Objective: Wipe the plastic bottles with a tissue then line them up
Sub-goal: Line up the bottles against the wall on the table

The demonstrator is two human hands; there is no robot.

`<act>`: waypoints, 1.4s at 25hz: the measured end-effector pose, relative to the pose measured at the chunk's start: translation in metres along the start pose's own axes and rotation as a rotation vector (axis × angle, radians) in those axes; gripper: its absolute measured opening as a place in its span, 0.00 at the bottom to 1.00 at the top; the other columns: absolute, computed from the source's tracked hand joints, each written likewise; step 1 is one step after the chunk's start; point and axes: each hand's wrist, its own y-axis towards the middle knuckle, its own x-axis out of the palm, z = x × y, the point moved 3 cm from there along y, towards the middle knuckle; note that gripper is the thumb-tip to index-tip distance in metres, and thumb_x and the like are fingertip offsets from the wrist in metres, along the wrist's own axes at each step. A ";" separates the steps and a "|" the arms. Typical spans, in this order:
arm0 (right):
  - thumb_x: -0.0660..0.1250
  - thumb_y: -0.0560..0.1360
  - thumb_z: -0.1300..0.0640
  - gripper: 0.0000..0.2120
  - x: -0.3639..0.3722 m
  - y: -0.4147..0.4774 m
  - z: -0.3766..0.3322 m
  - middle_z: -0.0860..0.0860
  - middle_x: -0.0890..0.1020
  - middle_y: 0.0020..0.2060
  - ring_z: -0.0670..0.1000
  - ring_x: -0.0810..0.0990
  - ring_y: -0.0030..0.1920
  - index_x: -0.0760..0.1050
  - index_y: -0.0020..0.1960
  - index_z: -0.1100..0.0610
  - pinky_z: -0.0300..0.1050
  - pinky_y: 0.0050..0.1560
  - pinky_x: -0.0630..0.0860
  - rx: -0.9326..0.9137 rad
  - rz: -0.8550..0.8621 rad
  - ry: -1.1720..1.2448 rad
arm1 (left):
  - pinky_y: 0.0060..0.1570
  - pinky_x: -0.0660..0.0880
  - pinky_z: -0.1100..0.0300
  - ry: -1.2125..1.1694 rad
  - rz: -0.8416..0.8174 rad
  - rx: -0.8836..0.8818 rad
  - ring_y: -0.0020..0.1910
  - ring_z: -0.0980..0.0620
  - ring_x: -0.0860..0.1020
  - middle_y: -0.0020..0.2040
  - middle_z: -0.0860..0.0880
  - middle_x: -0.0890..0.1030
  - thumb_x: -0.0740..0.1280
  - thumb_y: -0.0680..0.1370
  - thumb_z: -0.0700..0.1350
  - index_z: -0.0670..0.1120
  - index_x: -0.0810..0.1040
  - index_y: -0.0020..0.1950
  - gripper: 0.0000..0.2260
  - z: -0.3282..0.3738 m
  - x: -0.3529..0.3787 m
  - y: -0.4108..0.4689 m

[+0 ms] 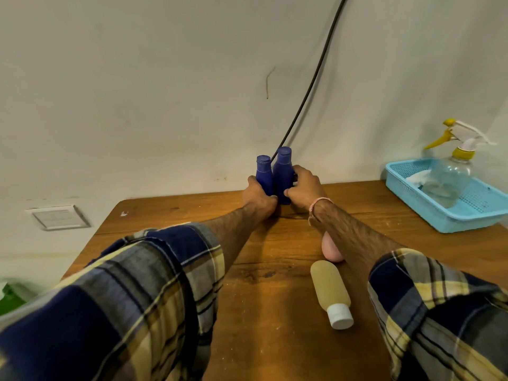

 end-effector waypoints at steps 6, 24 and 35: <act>0.69 0.75 0.66 0.25 -0.007 0.001 0.011 0.55 0.78 0.65 0.56 0.79 0.61 0.69 0.70 0.56 0.43 0.54 0.74 -0.032 -0.014 -0.026 | 0.62 0.77 0.50 0.000 0.013 0.016 0.60 0.45 0.79 0.64 0.44 0.78 0.74 0.75 0.42 0.46 0.67 0.69 0.26 0.006 0.012 0.013; 0.73 0.71 0.69 0.32 -0.030 -0.024 0.022 0.52 0.77 0.67 0.54 0.77 0.64 0.69 0.71 0.55 0.48 0.61 0.78 0.028 0.007 -0.009 | 0.54 0.80 0.52 0.366 -0.331 0.038 0.57 0.44 0.81 0.57 0.43 0.82 0.76 0.73 0.42 0.38 0.79 0.60 0.18 0.070 -0.080 0.001; 0.73 0.73 0.63 0.18 -0.024 -0.120 -0.007 0.50 0.80 0.60 0.49 0.78 0.58 0.77 0.61 0.53 0.45 0.61 0.75 -0.128 0.038 -0.219 | 0.46 0.83 0.52 0.076 -0.220 -0.016 0.47 0.40 0.84 0.53 0.35 0.84 0.60 0.81 0.30 0.32 0.79 0.53 0.09 -0.040 -0.212 -0.103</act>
